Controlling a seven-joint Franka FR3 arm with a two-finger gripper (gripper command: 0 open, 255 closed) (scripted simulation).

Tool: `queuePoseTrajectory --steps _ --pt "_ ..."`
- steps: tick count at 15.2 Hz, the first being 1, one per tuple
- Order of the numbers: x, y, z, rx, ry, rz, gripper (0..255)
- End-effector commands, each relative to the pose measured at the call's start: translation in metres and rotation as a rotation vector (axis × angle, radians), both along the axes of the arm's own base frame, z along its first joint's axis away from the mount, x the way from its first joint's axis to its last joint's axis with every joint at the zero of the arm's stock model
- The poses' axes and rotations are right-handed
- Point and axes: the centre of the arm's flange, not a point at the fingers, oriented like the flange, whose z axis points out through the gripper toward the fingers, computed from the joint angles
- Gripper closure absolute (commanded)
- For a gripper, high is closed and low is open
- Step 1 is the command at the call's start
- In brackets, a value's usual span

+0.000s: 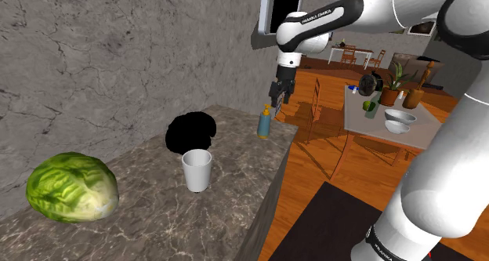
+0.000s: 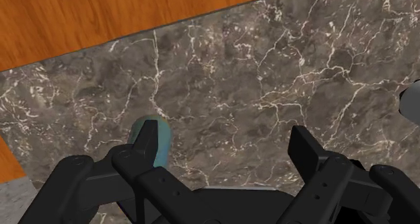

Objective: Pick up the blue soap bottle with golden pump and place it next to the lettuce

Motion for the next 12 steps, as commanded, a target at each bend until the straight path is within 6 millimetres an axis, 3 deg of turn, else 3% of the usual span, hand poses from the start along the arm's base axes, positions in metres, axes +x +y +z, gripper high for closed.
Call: queuePoseTrajectory --steps 1,9,12 --pt "0.022 -0.016 -0.007 -0.003 -0.008 0.001 0" --pt "0.098 -0.077 -0.032 -0.012 -0.037 0.002 0" --pt "0.099 -0.077 -0.043 -0.012 -0.038 0.002 0"
